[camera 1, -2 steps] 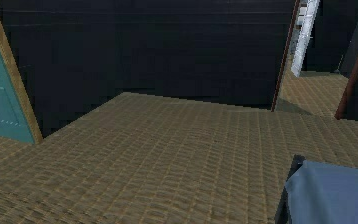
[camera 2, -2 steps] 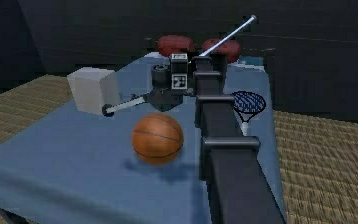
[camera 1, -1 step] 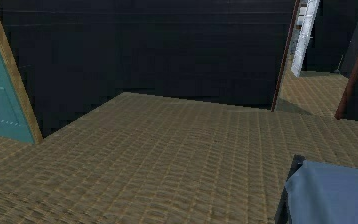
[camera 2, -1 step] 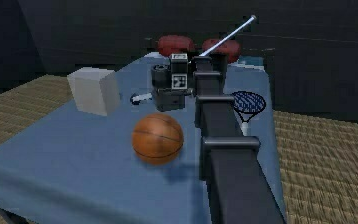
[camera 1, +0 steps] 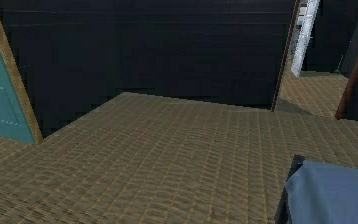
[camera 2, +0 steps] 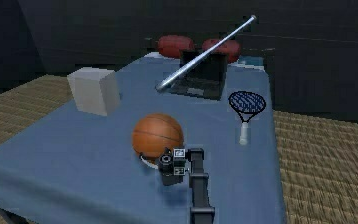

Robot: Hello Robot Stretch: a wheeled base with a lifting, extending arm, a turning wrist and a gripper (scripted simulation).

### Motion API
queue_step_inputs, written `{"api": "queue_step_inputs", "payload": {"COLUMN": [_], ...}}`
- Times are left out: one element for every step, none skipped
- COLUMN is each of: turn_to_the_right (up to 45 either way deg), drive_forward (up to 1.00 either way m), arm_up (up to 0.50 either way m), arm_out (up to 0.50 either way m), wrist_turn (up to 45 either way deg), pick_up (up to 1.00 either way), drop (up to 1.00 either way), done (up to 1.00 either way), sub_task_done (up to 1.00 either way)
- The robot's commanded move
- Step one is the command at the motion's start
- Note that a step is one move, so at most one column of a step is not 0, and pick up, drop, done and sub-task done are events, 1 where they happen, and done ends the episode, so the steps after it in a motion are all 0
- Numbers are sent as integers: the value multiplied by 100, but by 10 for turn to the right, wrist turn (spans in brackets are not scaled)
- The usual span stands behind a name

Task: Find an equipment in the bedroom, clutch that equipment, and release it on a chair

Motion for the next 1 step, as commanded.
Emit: {"api": "queue_step_inputs", "payload": {"turn_to_the_right": [0], "drive_forward": [0], "arm_up": [0], "arm_out": [0], "wrist_turn": [0], "pick_up": [100], "drop": [0], "done": [0], "sub_task_done": [0]}}
